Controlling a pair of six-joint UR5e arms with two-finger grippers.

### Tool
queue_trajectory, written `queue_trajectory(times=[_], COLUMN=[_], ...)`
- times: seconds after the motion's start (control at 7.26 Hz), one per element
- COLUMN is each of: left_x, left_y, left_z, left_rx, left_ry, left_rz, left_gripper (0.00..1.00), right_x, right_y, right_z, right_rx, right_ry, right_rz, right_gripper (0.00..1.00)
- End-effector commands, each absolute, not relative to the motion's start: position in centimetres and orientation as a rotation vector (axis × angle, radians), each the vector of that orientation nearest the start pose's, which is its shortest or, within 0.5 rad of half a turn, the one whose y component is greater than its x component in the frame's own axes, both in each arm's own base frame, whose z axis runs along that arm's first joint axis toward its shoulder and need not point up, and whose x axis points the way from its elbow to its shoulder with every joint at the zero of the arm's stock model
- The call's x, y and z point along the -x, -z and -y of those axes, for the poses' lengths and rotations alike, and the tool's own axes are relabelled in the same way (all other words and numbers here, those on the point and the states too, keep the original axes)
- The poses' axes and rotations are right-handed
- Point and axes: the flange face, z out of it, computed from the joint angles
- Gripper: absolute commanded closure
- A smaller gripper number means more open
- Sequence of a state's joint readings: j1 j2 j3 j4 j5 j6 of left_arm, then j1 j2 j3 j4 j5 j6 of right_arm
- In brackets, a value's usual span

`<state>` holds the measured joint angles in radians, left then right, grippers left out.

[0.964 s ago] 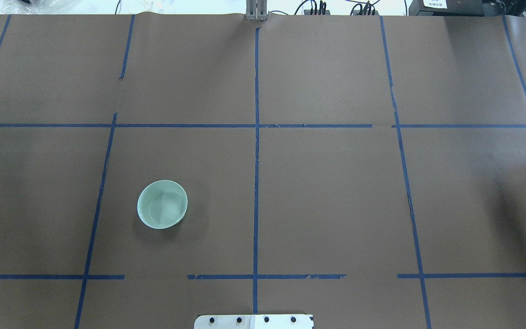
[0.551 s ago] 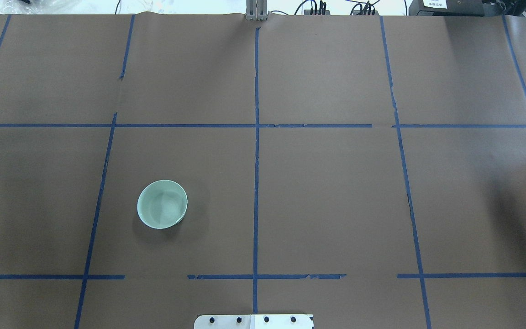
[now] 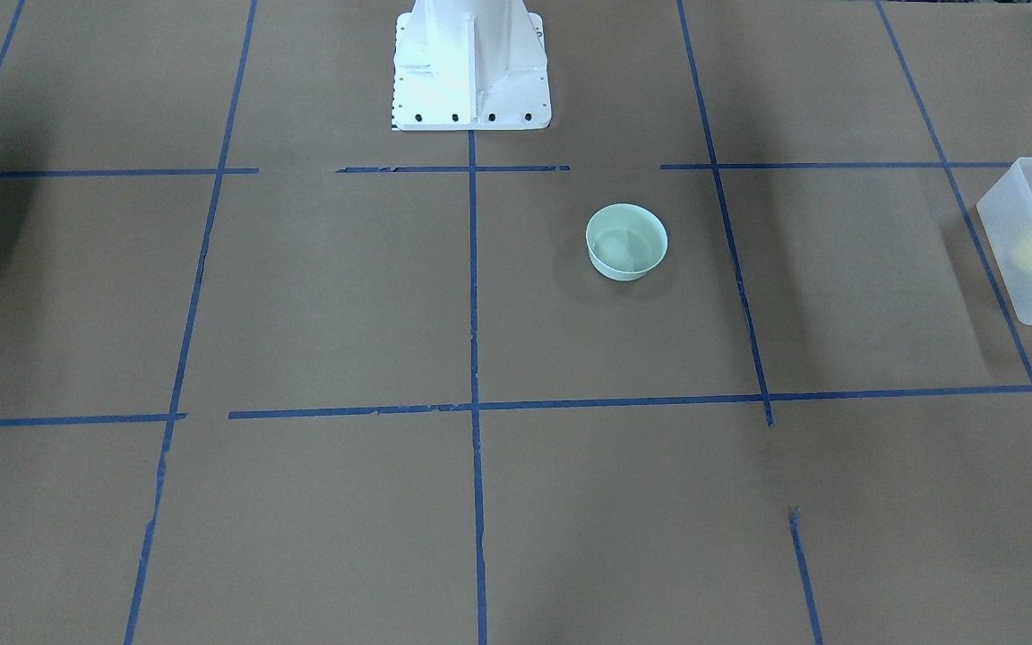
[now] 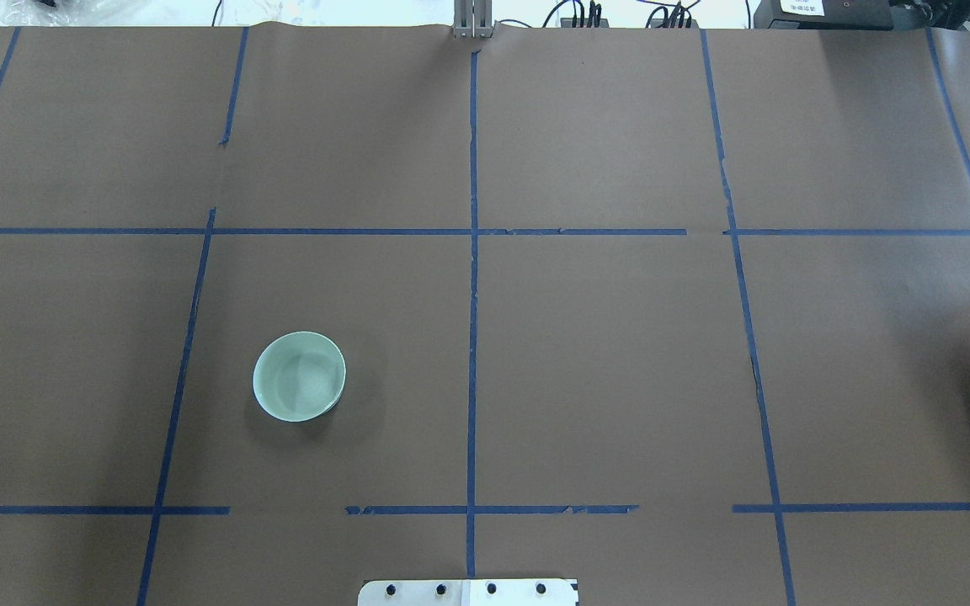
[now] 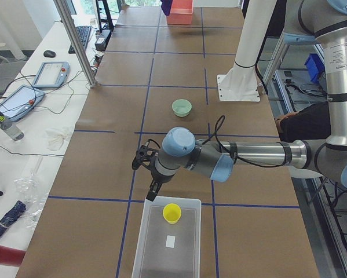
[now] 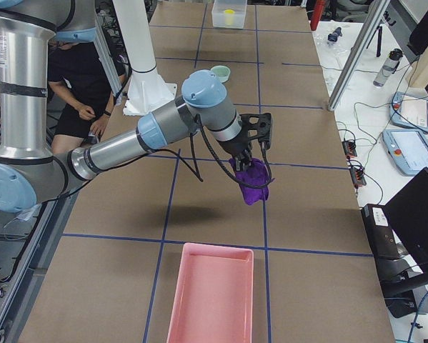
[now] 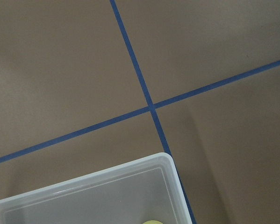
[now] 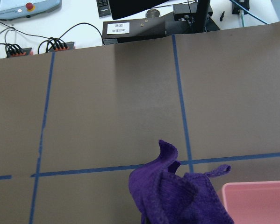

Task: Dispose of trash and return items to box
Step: 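Release the cup in the clear bin while the right gripper carries the cloth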

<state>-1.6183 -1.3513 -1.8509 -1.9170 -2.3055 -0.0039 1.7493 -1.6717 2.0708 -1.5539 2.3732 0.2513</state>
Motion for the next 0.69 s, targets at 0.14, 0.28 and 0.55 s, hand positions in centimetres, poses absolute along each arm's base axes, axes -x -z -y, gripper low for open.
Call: queue_trajectory(times=[0.14,0.28,0.55], left_x=[3.8,-0.6,-7.6], left_y=[-49.7,-47.4,-45.3], left_z=[44.3,45.3,44.8], left_rx=[-0.367,-0.324,-0.278], left_ry=[0.078,0.08,0.096], left_rz=[-0.811,-0.859,-0.964], left_gripper=[0.0,0.0,0.0], right_x=[-19.7,-21.6,-23.6], right_y=[-54.0,-57.8,-61.5], right_z=[42.4,42.2,40.9], right_rx=[-0.352,-0.338,-0.296], right_ry=[-0.076,-0.011,0.076], right_rz=[0.652,0.63,0.519], right_gripper=[1.0,1.0,1.0])
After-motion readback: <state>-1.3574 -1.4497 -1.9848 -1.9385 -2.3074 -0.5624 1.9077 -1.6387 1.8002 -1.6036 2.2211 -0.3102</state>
